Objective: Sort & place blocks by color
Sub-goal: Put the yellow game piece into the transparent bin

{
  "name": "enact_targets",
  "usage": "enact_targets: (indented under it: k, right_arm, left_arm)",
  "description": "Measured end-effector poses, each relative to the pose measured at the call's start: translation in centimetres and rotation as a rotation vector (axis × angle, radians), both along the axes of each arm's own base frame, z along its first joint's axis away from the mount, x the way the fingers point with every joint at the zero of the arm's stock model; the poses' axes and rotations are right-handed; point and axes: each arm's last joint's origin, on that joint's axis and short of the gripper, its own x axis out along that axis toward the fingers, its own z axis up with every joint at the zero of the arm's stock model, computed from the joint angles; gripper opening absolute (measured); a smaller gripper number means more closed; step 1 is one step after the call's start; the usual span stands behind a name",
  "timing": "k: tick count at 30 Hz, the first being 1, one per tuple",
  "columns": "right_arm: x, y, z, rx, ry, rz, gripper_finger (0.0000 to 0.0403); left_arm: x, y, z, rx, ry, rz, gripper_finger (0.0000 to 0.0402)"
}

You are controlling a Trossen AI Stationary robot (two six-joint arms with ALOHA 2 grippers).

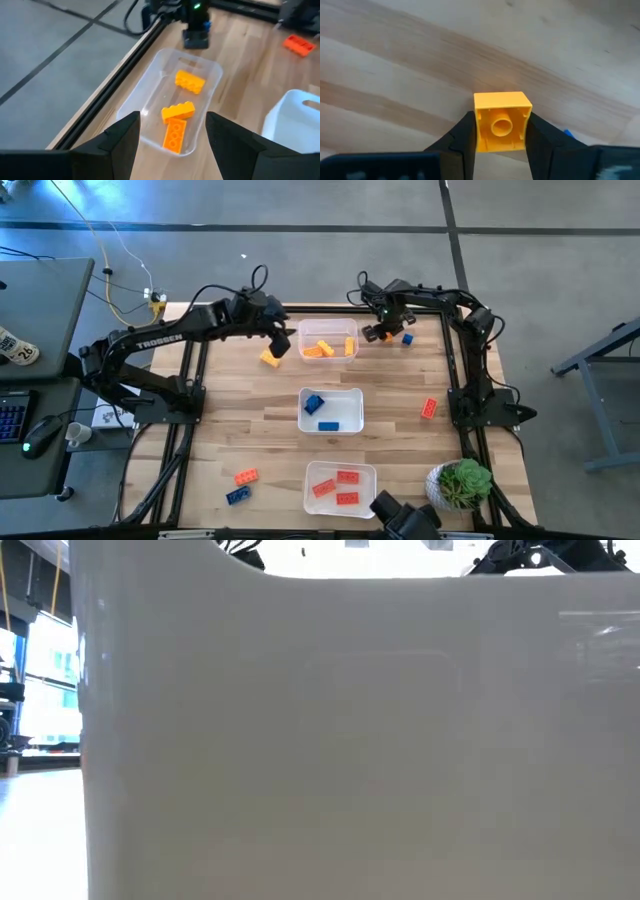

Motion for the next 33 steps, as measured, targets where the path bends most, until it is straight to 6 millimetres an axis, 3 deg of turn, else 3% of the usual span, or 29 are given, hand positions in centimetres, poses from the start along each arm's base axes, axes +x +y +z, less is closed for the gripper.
enact_targets:
  k: [13, 20, 24, 29, 33]
  right_arm:
    - [1.7, -0.2, 4.1, -0.050, 0.035, 0.083, 0.0105]
    - [2.0, -1.0, 8.3, -0.130, 0.082, 0.087, 0.0105]
    - [3.1, -1.2, 11.1, -0.160, -0.040, 0.093, 0.0105]
    - [5.6, 0.0, 14.3, -0.203, -0.218, 0.177, 0.0105]
    - [7.6, 1.5, 15.3, -0.236, -0.311, 0.269, 0.0105]
  left_arm:
    - [-1.4, 0.7, -0.9, -0.064, 0.105, 0.055, 0.0213]
    - [-1.9, 0.4, -1.5, -0.120, 0.165, 0.072, 0.0213]
    - [-2.2, 0.3, -1.7, -0.143, 0.198, 0.073, 0.0213]
    - [-2.5, 0.1, -2.0, -0.188, 0.224, 0.097, 0.0213]
    - [-2.7, -0.1, -2.2, -0.211, 0.258, 0.098, 0.0213]
